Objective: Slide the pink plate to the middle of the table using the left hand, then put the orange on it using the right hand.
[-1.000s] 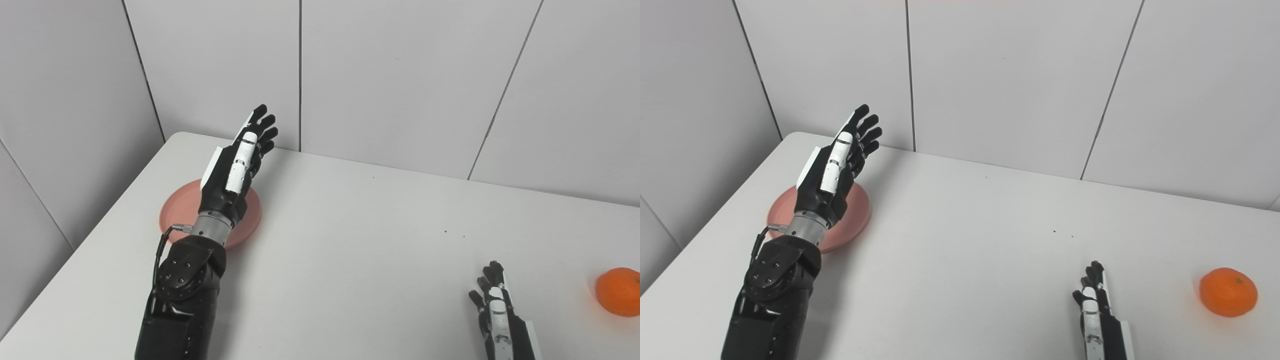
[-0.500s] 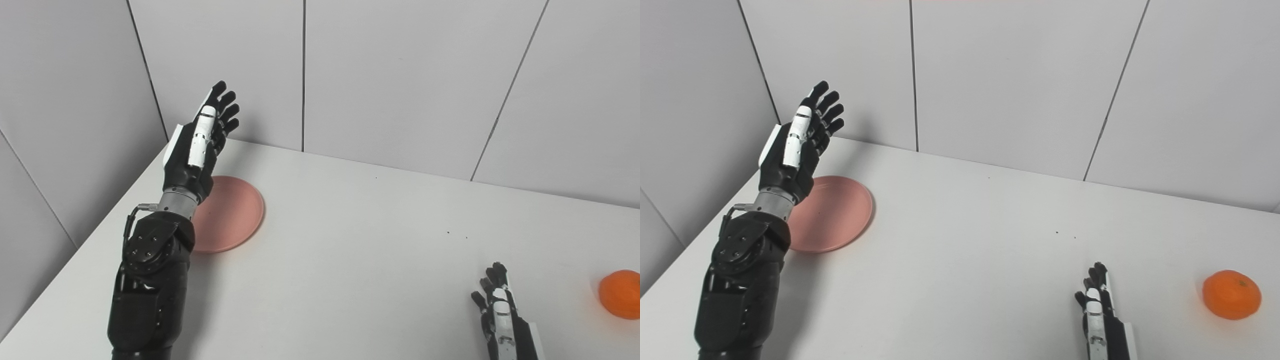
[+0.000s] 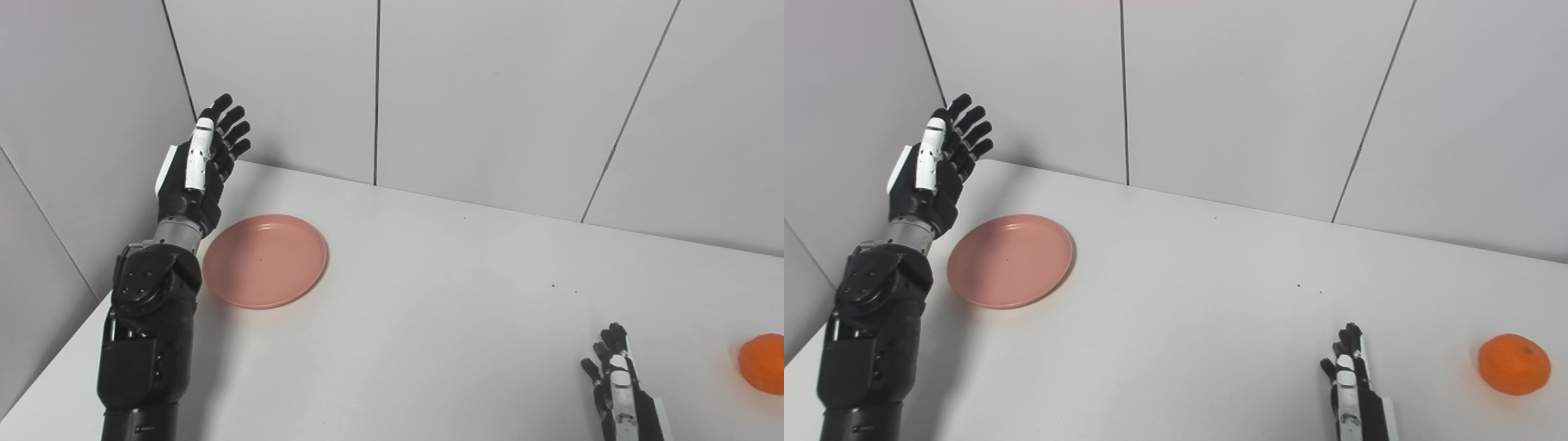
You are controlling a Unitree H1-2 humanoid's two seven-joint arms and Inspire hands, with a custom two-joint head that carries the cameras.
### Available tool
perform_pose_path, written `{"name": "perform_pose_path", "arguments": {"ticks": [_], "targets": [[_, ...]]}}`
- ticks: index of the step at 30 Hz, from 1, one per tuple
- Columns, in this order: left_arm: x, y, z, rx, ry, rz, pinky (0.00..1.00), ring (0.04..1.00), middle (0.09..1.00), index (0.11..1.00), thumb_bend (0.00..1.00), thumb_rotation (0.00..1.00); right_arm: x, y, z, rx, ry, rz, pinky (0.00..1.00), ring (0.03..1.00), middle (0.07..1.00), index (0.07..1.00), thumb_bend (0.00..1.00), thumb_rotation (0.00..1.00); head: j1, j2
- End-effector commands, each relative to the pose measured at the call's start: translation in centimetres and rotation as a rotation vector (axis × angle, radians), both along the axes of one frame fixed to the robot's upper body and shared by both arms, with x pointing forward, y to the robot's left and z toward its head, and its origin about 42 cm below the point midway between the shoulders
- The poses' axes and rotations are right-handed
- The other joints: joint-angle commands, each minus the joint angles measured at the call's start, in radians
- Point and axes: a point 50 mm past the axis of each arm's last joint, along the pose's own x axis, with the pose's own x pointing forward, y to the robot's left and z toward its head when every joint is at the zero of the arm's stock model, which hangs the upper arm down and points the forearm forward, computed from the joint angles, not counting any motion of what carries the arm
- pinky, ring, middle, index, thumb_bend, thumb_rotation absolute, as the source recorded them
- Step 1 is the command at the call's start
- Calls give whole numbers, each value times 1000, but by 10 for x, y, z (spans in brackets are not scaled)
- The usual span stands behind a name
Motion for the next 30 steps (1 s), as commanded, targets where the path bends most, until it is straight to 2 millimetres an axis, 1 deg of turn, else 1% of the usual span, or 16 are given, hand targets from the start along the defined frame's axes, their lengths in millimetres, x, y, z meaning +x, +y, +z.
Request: {"name": "perform_pose_path", "arguments": {"ticks": [1, 11, 14, 20, 30], "targets": [[2, 9, 19, 11, -44, 4, 918, 914, 915, 896, 348, 1000, 2, -2, 7, -5, -46, 11, 1000, 1000, 1000, 1000, 165, 1000, 1, 0], [-1, 40, 7, -33, -1, 54, 932, 925, 927, 916, 336, 1000, 2, -4, 7, 7, -50, 10, 1000, 1000, 1000, 1000, 180, 1000, 7, 0], [-2, 44, 4, -34, 11, 65, 917, 918, 919, 903, 321, 1000, 2, -4, 8, 10, -49, 5, 1000, 1000, 1000, 1000, 175, 1000, 8, -1], [-3, 53, -4, -48, 41, 64, 927, 926, 927, 911, 309, 1000, 2, -4, 8, 14, -47, 7, 1000, 1000, 1000, 1000, 156, 1000, 21, -2], [-6, 66, -13, -149, 77, 64, 949, 926, 927, 919, 313, 1000, 0, -6, 10, 21, -43, 16, 1000, 1000, 1000, 1000, 149, 1000, 33, 4]]}}
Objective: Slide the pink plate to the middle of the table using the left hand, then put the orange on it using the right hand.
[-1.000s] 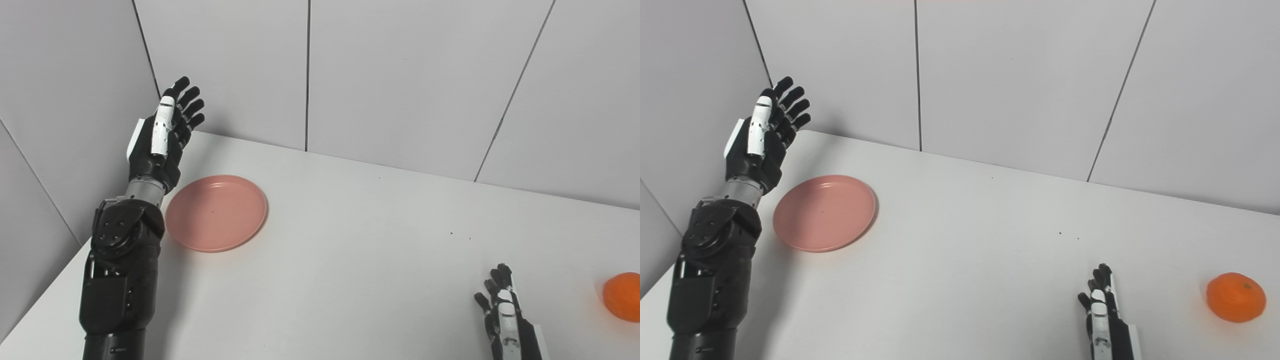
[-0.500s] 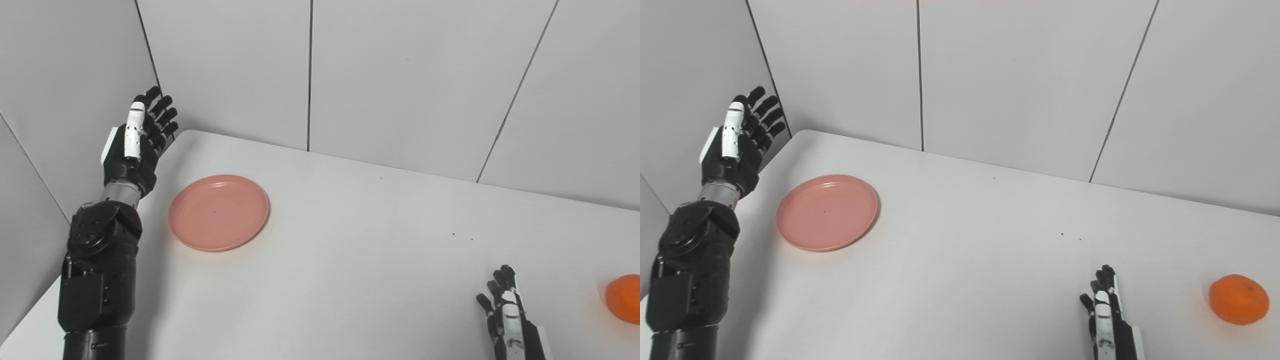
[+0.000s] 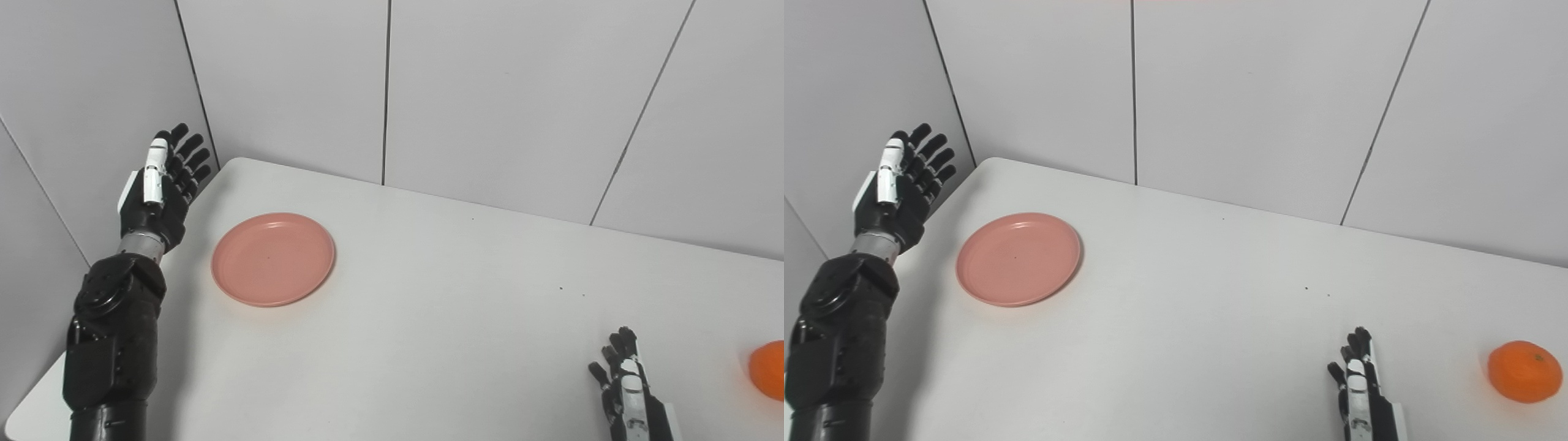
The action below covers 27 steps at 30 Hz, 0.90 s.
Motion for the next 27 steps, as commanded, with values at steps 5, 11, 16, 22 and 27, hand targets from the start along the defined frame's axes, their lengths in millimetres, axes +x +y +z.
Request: {"name": "perform_pose_path", "arguments": {"ticks": [5, 11, 16, 22, 27], "targets": [[1, 12, 9, 18, -14, -8, 968, 942, 942, 930, 293, 1000, 1, -3, 9, -9, -48, -4, 1000, 1000, 1000, 1000, 147, 1000, 0, 1], [0, 16, -4, 8, 5, 10, 967, 945, 944, 929, 284, 1000, 1, -4, 10, -4, -41, -5, 1000, 1000, 1000, 1000, 136, 1000, 3, -2], [-1, 18, -12, -6, 16, 15, 966, 945, 941, 926, 286, 1000, 1, -5, 11, -5, -47, -3, 1000, 1000, 1000, 1000, 135, 1000, 6, -1], [-2, 20, -20, -7, 37, 13, 960, 940, 934, 922, 282, 1000, 1, -6, 10, 0, -49, -3, 1000, 1000, 1000, 1000, 139, 1000, 11, 2], [-3, 19, -26, -4, 46, 11, 943, 930, 928, 920, 277, 1000, 1, -7, 10, -2, -51, -6, 1000, 1000, 1000, 1000, 135, 1000, 15, 4]]}}
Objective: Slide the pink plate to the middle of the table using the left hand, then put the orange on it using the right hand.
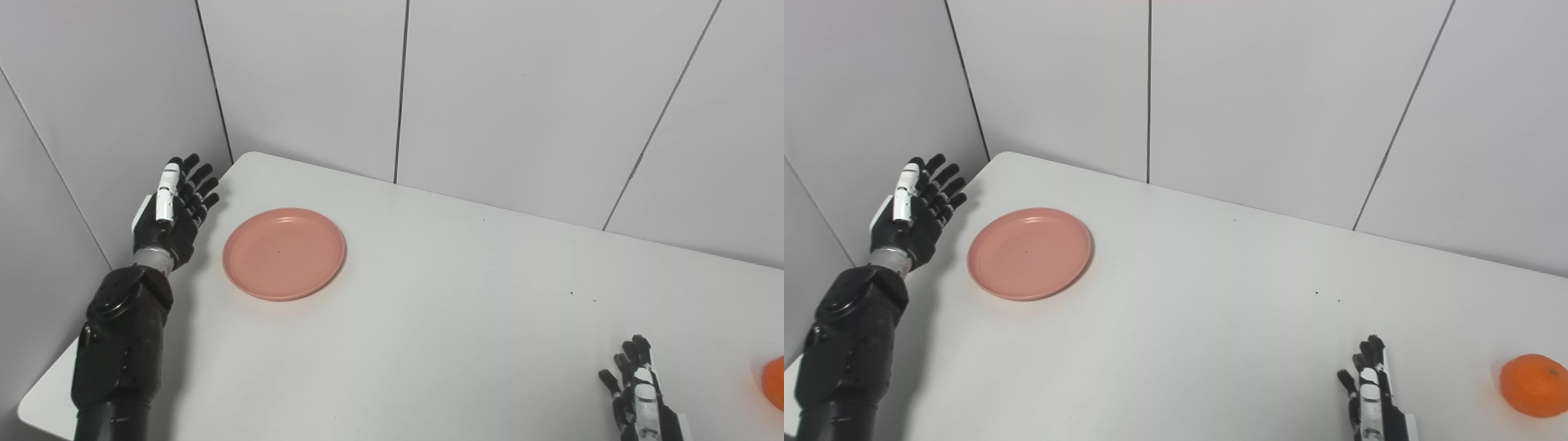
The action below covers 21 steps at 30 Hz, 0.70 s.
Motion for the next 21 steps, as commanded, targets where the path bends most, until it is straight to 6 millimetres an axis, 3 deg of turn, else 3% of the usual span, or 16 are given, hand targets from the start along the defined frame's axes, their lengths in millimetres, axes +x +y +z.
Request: {"name": "perform_pose_path", "arguments": {"ticks": [1, 21], "targets": [[2, 5, 19, 52, -78, 1, 940, 928, 927, 919, 278, 1000, 1, -3, 10, -3, -49, -5, 1000, 1000, 1000, 1000, 136, 1000, 1, 2], [0, -1, -16, -18, -28, -22, 964, 957, 954, 941, 265, 1000, 2, -6, 12, 16, -38, 0, 1000, 1000, 1000, 1000, 151, 1000, 7, 8]]}}
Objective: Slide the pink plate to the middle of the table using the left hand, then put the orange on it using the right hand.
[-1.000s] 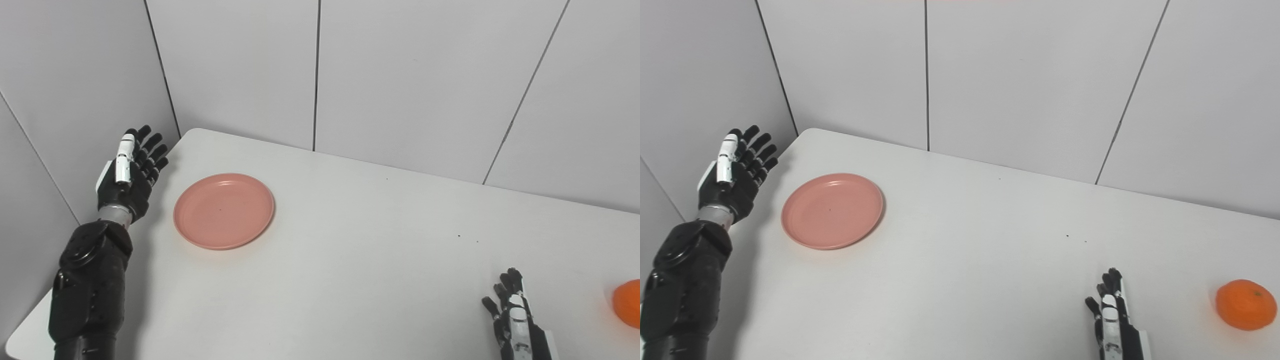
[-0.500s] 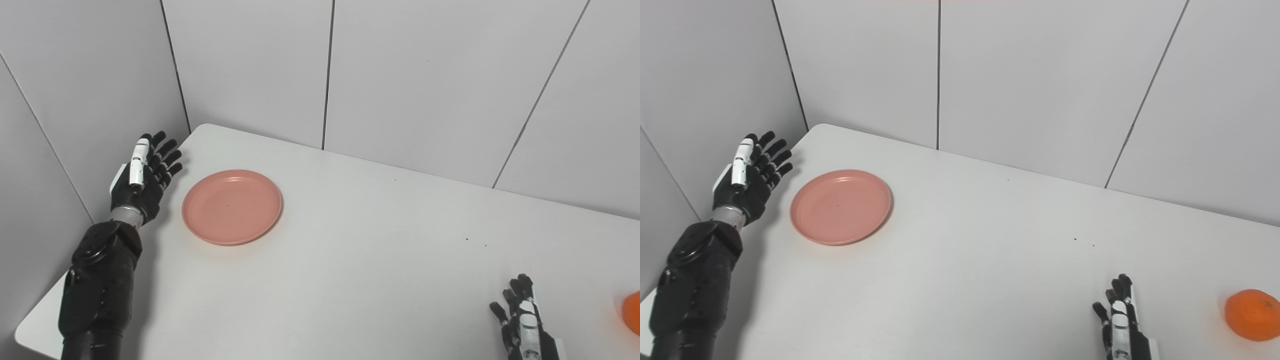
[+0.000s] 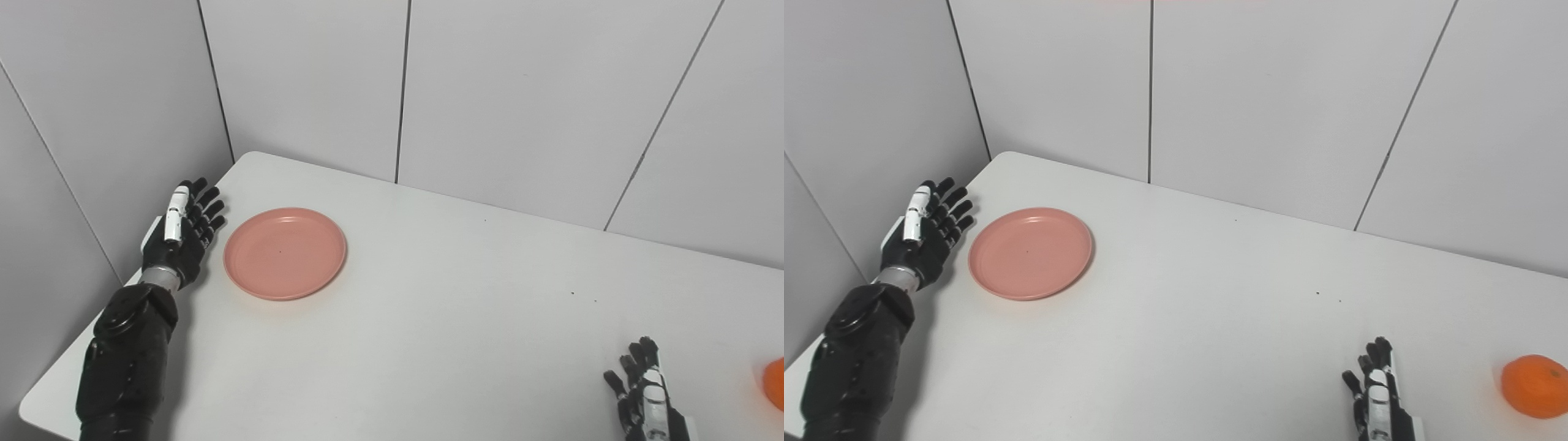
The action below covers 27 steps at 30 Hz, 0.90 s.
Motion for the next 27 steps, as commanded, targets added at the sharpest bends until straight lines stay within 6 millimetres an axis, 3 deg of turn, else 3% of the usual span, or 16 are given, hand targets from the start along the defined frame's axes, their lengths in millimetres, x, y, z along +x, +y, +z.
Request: {"name": "perform_pose_path", "arguments": {"ticks": [1, 16, 27], "targets": [[3, 2, 14, 22, -71, -2, 975, 956, 956, 943, 257, 1000, 2, -2, 12, -5, -41, 5, 1000, 1000, 1000, 1000, 152, 1000, 1, 1], [10, -5, -12, 68, -45, -40, 974, 956, 953, 939, 314, 1000, 3, -2, 12, -10, -50, 8, 1000, 1000, 1000, 1000, 137, 1000, 0, 5], [13, -14, -18, 53, -31, -68, 955, 931, 928, 908, 361, 1000, 3, -3, 11, -12, -50, 6, 1000, 1000, 1000, 1000, 149, 1000, -1, 9]]}}
